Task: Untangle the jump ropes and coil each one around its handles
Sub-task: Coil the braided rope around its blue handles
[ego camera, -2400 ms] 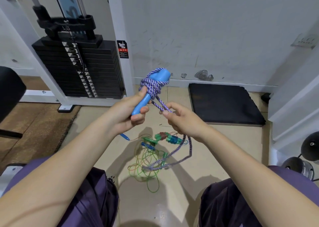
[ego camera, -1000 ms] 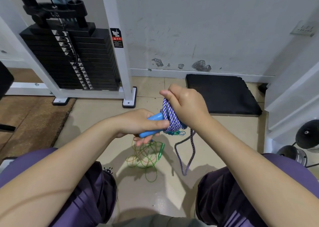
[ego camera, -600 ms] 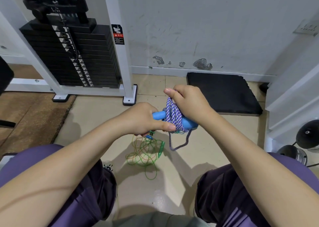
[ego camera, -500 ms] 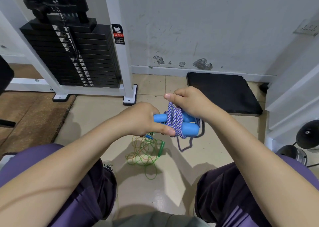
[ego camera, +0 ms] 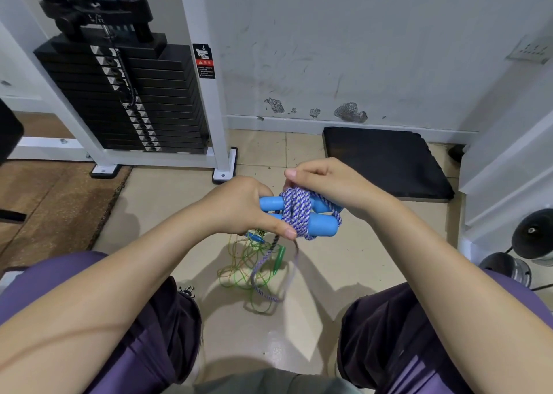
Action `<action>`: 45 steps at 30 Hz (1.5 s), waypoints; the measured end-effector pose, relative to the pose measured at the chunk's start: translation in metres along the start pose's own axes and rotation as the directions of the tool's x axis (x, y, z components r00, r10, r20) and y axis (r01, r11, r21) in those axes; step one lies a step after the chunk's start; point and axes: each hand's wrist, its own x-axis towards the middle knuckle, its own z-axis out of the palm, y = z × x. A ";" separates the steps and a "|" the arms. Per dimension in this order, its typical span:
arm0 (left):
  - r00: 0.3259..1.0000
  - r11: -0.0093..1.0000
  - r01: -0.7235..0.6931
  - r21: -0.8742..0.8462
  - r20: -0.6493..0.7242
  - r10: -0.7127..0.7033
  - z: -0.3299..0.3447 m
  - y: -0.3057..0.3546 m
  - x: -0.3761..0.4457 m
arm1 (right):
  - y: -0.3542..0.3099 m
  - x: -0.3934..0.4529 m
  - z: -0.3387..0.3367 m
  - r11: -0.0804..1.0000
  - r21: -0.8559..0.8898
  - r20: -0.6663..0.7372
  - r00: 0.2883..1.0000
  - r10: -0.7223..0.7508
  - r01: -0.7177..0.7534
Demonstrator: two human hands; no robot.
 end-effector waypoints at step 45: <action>0.963 0.948 0.263 -0.181 -0.016 -0.270 0.000 -0.021 0.022 | -0.011 0.000 0.006 0.830 -0.542 -0.116 0.966 -0.231 0.133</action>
